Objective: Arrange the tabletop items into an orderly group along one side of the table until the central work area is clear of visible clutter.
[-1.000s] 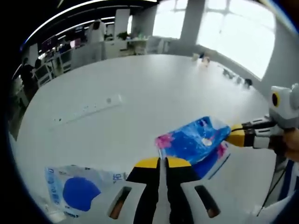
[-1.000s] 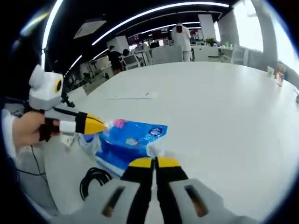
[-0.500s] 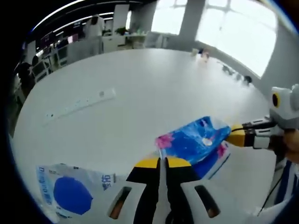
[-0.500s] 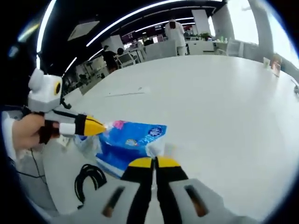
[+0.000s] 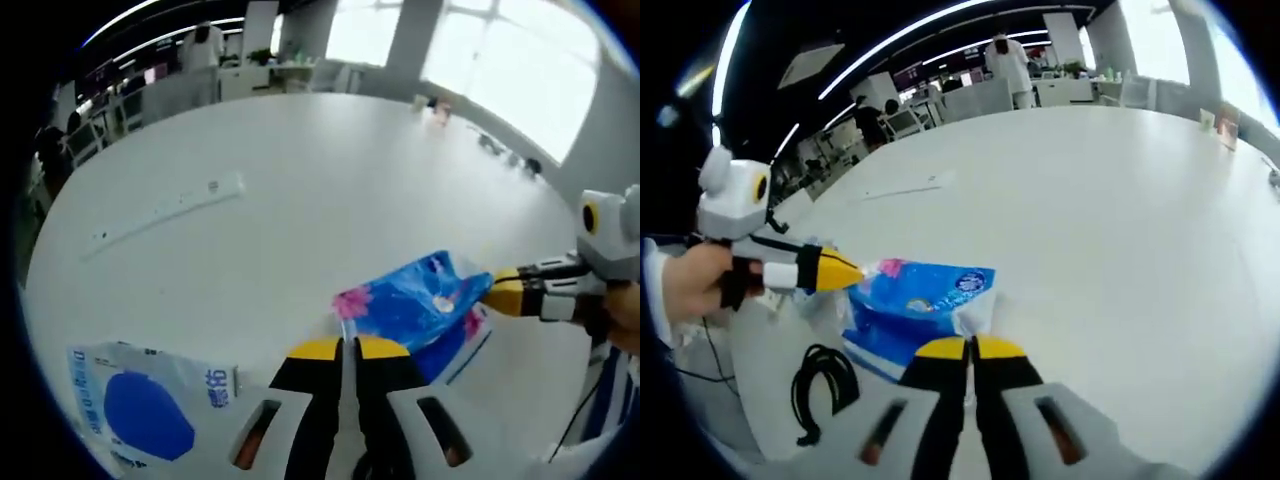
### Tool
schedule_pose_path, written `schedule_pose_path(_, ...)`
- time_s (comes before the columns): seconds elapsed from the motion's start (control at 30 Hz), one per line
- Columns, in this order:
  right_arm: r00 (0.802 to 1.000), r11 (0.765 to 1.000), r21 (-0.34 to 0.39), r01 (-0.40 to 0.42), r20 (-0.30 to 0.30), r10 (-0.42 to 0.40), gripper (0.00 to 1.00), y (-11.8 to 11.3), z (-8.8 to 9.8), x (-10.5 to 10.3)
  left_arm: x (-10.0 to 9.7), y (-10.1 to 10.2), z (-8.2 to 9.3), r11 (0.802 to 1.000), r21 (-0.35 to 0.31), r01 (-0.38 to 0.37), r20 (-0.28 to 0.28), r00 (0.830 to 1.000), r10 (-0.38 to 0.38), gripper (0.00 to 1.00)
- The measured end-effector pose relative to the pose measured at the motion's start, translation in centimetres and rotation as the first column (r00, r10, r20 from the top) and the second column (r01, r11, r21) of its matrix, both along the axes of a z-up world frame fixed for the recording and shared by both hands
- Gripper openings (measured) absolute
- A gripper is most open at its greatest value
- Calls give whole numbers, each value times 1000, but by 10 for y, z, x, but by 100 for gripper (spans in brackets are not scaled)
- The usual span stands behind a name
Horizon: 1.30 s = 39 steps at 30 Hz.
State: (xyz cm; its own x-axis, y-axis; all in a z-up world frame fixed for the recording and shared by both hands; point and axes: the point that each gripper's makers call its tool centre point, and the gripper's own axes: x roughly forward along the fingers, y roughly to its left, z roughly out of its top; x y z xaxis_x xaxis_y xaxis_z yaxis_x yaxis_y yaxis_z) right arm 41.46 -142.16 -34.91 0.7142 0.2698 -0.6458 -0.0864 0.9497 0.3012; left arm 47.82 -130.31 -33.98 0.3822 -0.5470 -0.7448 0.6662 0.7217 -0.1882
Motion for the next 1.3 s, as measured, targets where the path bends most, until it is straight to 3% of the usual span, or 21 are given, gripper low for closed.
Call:
schedule_pose_path(0.57,1000,1000,13,2,-9,-1,0,3,-11,-2,0,3,-17,999,44,15,-11,1000,-15,0)
schedule_pose_path(1.3,1000,999,28,14,-28,-14,2,4,-20,-4,-3,1,-28,999,46,10,-24,1000,-9,3)
